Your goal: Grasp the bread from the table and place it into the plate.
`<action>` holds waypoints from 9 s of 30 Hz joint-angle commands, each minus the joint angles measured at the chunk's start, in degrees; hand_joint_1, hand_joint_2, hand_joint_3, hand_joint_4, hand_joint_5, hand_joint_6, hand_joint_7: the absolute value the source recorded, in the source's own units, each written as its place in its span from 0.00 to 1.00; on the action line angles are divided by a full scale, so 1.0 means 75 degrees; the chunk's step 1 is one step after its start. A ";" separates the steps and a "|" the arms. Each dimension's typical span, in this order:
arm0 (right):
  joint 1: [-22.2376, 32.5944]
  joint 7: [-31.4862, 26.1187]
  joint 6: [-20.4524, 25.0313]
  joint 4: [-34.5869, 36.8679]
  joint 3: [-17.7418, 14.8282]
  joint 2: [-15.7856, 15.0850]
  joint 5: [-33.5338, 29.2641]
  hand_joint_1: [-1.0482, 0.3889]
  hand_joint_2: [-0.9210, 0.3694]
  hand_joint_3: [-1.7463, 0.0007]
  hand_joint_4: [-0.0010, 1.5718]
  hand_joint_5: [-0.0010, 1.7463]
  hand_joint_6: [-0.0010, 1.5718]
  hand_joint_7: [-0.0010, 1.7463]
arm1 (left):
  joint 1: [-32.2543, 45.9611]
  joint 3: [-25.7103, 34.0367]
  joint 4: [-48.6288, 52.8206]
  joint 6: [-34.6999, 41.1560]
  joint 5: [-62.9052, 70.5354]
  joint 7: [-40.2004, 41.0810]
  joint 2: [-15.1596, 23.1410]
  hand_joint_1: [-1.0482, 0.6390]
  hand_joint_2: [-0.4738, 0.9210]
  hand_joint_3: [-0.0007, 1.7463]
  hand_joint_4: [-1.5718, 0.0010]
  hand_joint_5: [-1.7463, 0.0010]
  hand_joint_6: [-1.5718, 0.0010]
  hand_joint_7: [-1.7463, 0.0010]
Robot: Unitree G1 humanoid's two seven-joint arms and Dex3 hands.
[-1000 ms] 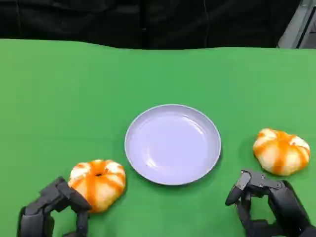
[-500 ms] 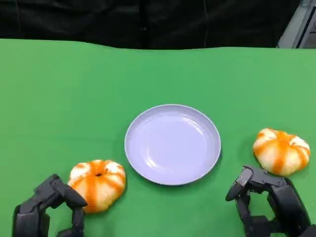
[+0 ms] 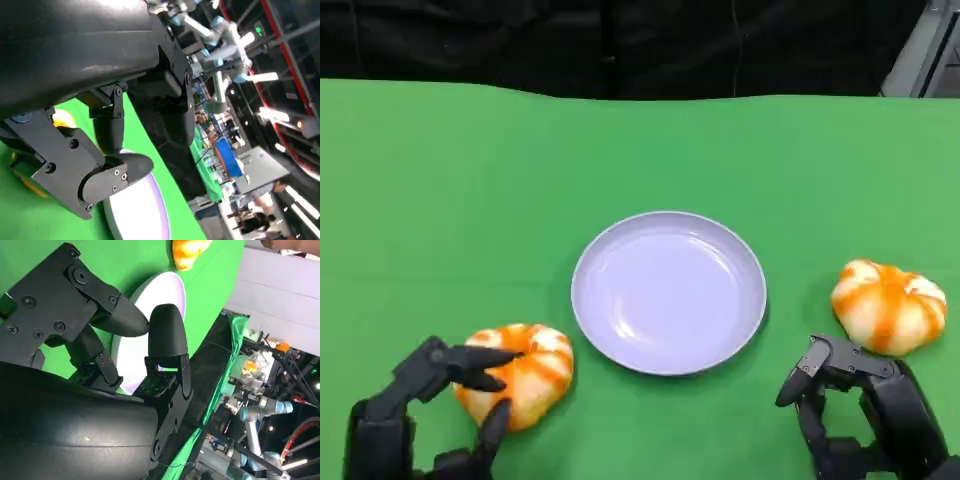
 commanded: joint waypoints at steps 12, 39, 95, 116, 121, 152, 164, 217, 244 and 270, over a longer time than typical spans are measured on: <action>0.0080 -0.0042 0.0055 -0.0208 -0.0048 -0.0034 0.0014 0.31 0.48 0.16 0.56 1.00 0.51 0.85 | 0.1050 -0.0153 -0.3061 0.2927 0.2991 0.1008 0.0819 0.29 0.98 0.02 0.89 0.48 0.83 0.82; 0.0235 -0.0103 0.0321 -0.0573 -0.0009 -0.0006 -0.0092 0.31 0.47 0.17 0.56 1.00 0.51 0.85 | 0.0350 -0.2750 -0.5010 0.8114 0.6940 0.0354 0.1725 0.22 0.95 0.00 0.96 0.50 0.85 0.93; 0.0219 -0.0077 0.0361 -0.0612 0.0008 -0.0034 -0.0031 0.29 0.48 0.17 0.57 1.00 0.52 0.85 | -0.1247 -0.4396 -0.0674 0.8531 0.5181 0.3017 0.1973 0.48 0.86 0.41 0.45 0.03 0.40 0.45; 0.0197 0.0123 0.0383 -0.0608 -0.0018 -0.0025 0.0149 0.30 0.50 0.15 0.56 1.00 0.51 0.85 | -0.1606 -0.4551 0.0328 0.6758 0.5396 0.6918 0.2201 0.51 0.62 0.82 0.43 0.00 0.50 0.16; 0.0180 0.0042 0.0390 -0.0599 -0.0029 -0.0012 0.0067 0.30 0.50 0.14 0.56 1.00 0.51 0.85 | -0.1433 -0.4460 -0.0389 0.6811 0.5439 0.6909 0.2278 0.51 0.60 0.85 0.42 0.01 0.49 0.16; 0.0116 -0.0058 0.0494 -0.0551 -0.0034 0.0018 -0.0018 0.29 0.50 0.14 0.57 1.00 0.52 0.84 | -0.1770 -0.4184 -0.1738 0.6501 0.5665 0.6452 0.2234 0.50 0.51 0.92 0.38 0.07 0.44 0.22; 0.0168 -0.0035 0.0468 -0.0590 -0.0007 0.0014 0.0009 0.29 0.50 0.14 0.57 1.00 0.52 0.84 | -0.3032 -0.4504 -0.0535 0.6570 0.5593 0.6063 0.1679 0.50 0.55 0.86 0.41 0.02 0.45 0.21; 0.0417 -0.0184 0.0770 -0.1004 0.0059 0.0003 -0.0290 0.27 0.45 0.21 0.58 1.00 0.53 0.83 | -0.4970 -0.5772 0.0777 0.8556 0.4723 0.0883 0.0742 0.11 1.00 0.18 1.00 0.99 0.98 1.00; 0.0434 -0.0099 0.0782 -0.1033 0.0053 -0.0005 -0.0173 0.28 0.46 0.19 0.58 1.00 0.52 0.83 | -0.2652 -0.4589 -0.2563 0.7722 0.3891 0.0655 0.2197 0.08 1.00 0.21 0.98 0.99 0.97 0.99; 0.0468 0.0010 0.0851 -0.1124 0.0069 -0.0027 -0.0047 0.29 0.45 0.19 0.59 1.00 0.52 0.83 | 0.0411 -0.2713 -0.2263 0.2238 0.2623 0.4232 0.2182 0.38 1.00 0.07 0.67 0.53 0.56 0.88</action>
